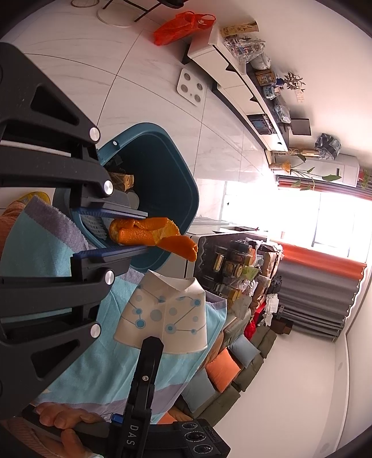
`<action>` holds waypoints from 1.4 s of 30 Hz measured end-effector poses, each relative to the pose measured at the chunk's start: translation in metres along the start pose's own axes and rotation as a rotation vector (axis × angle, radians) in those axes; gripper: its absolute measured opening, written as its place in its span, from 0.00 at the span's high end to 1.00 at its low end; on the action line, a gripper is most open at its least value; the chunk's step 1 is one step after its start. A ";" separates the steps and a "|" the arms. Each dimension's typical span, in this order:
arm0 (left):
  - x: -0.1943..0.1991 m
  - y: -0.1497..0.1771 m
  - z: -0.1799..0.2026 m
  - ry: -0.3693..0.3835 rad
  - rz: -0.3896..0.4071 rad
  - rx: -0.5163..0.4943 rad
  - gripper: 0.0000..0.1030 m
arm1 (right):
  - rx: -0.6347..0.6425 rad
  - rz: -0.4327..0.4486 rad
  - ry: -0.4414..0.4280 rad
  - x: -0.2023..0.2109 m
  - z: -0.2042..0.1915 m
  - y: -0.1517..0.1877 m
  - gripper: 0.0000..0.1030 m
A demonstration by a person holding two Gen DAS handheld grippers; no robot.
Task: Collect trash
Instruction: 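Hold the paper cup and orange peel above the teal bin opening, then lower the paper cup into the bin and open the right tool while the left releases the peel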
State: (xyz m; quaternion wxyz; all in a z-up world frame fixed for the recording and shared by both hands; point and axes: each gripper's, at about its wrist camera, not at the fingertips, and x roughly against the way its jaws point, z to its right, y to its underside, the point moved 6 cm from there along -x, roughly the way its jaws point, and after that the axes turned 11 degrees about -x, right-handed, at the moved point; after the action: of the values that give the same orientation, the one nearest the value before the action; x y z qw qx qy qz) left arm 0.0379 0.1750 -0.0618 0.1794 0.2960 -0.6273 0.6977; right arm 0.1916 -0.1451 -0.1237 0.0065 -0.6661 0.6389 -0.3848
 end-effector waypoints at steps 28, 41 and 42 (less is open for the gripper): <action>-0.010 0.001 -0.005 -0.017 -0.009 0.015 0.82 | 0.007 -0.027 0.002 -0.019 -0.009 -0.004 0.98; -0.012 0.002 -0.007 -0.019 -0.011 0.019 0.82 | 0.009 -0.032 0.006 -0.024 -0.011 -0.005 0.98; -0.011 0.002 -0.007 -0.019 -0.011 0.018 0.82 | 0.008 -0.033 0.007 -0.025 -0.011 -0.004 0.98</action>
State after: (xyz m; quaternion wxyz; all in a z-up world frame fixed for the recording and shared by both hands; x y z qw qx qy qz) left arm 0.0440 0.1829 -0.0710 0.1746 0.3077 -0.6209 0.6995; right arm 0.1923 -0.1178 -0.1260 0.0007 -0.6752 0.6262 -0.3899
